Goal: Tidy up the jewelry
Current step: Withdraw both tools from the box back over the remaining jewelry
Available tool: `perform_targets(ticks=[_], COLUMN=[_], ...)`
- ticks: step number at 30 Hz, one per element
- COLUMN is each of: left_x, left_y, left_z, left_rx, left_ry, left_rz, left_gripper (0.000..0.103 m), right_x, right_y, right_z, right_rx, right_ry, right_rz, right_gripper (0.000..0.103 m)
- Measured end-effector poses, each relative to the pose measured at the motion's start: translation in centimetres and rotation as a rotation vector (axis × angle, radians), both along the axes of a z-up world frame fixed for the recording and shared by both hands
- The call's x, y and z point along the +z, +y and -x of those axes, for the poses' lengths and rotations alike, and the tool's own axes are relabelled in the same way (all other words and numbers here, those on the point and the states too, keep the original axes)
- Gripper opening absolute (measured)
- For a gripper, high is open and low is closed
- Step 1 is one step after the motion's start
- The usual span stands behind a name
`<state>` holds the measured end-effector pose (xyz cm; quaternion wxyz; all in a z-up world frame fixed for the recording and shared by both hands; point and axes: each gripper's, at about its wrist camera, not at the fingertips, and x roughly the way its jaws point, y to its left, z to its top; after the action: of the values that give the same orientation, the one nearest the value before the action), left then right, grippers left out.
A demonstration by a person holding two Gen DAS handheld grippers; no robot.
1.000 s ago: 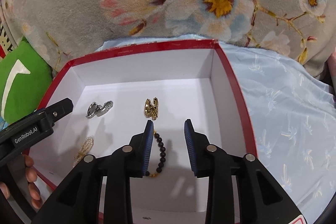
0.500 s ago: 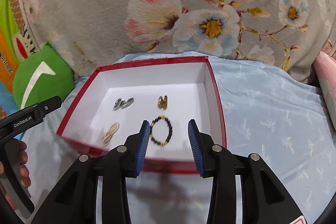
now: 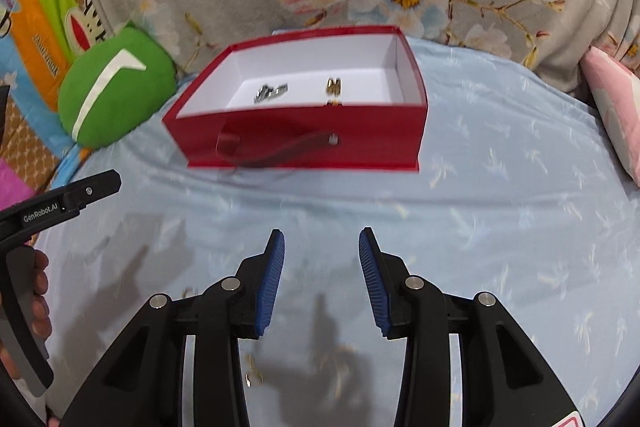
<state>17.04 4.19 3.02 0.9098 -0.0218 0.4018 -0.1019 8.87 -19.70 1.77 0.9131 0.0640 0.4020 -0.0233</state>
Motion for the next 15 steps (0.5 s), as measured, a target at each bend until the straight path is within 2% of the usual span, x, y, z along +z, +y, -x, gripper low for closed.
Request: perform_targets(ticks=[8,15], left_x=[-3.2,-6.7], left_y=[-0.4,-2.2], left_z=[5.3,8.3], left_rx=[-0.059,-0.117], left_ry=[0.073,0.098], left_rz=[-0.008,-0.095], left_gripper=[0.086,0.086], right_x=[-3.0,-3.5], right_y=[0.4,0.3], right_z=[4.1,6.1], right_rx=[-0.008,-0.018], right_ry=[0.08,0.092], right_rz=[-0.011,0.007], right_gripper=[0.038,0.038])
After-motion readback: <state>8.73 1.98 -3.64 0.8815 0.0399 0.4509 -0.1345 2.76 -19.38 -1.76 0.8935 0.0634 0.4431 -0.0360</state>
